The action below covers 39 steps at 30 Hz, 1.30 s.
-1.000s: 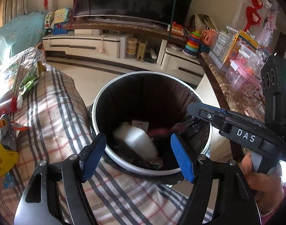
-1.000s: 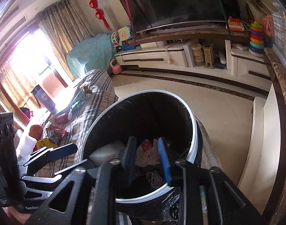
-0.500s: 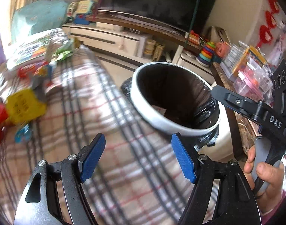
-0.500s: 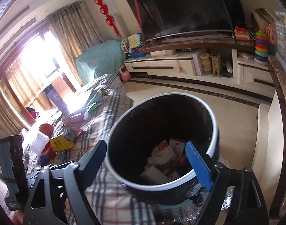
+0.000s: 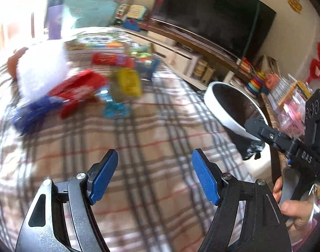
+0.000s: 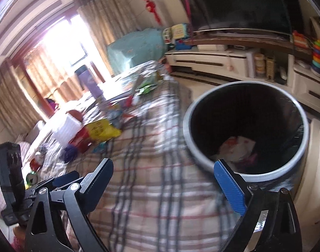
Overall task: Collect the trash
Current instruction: 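Move left tool to the blue plastic wrapper while right tool approaches the yellow snack bag, then grasp the blue plastic wrapper with left tool while right tool grasps the yellow bag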
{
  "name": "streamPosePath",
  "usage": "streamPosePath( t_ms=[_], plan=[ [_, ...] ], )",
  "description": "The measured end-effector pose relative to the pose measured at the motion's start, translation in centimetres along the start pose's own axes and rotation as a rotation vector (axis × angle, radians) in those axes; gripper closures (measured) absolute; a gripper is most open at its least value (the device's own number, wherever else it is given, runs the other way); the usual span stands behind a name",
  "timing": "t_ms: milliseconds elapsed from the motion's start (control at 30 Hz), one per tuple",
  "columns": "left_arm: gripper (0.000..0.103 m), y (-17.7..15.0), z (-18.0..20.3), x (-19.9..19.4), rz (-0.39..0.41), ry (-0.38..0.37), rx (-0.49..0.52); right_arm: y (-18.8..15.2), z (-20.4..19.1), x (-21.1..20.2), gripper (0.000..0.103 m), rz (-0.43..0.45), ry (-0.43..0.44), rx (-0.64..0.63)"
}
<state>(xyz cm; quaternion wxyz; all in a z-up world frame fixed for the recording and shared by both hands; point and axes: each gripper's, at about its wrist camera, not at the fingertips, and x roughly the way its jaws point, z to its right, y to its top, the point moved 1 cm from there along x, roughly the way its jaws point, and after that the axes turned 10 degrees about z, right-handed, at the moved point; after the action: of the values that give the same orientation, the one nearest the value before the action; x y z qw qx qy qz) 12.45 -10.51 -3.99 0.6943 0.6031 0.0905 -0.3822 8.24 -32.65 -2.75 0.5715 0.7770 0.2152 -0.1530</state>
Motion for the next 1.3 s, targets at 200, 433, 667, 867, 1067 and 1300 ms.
streamPosePath(
  t_ms=[200, 433, 667, 867, 1067, 1300],
  plan=[
    [0.028, -0.8, -3.9, -1.4, 0.017, 0.066, -0.064, -1.1, -3.8, 1.6, 0.003, -0.006, 0.041, -0.083],
    [0.028, -1.7, -7.2, -2.6, 0.027, 0.128, -0.100, -2.7, -6.6, 3.9, 0.003, -0.034, 0.072, -0.125],
    [0.028, -2.0, -10.1, -3.1, 0.037, 0.187, -0.137, -2.9, -9.2, 4.8, 0.003, 0.000, 0.097, -0.176],
    [0.028, -1.6, -12.1, -3.0, 0.030, 0.223, -0.167, -2.6, -9.6, 6.9, 0.003, -0.057, 0.071, -0.163],
    [0.028, -0.5, -13.3, -2.5, 0.032, 0.249, -0.160, -2.0, -9.9, 8.0, 0.003, -0.052, 0.067, -0.129],
    [0.028, 1.7, -14.7, -1.8, 0.058, 0.286, -0.133, -0.8, -10.8, 9.6, 0.003, -0.033, 0.051, -0.152]
  ],
)
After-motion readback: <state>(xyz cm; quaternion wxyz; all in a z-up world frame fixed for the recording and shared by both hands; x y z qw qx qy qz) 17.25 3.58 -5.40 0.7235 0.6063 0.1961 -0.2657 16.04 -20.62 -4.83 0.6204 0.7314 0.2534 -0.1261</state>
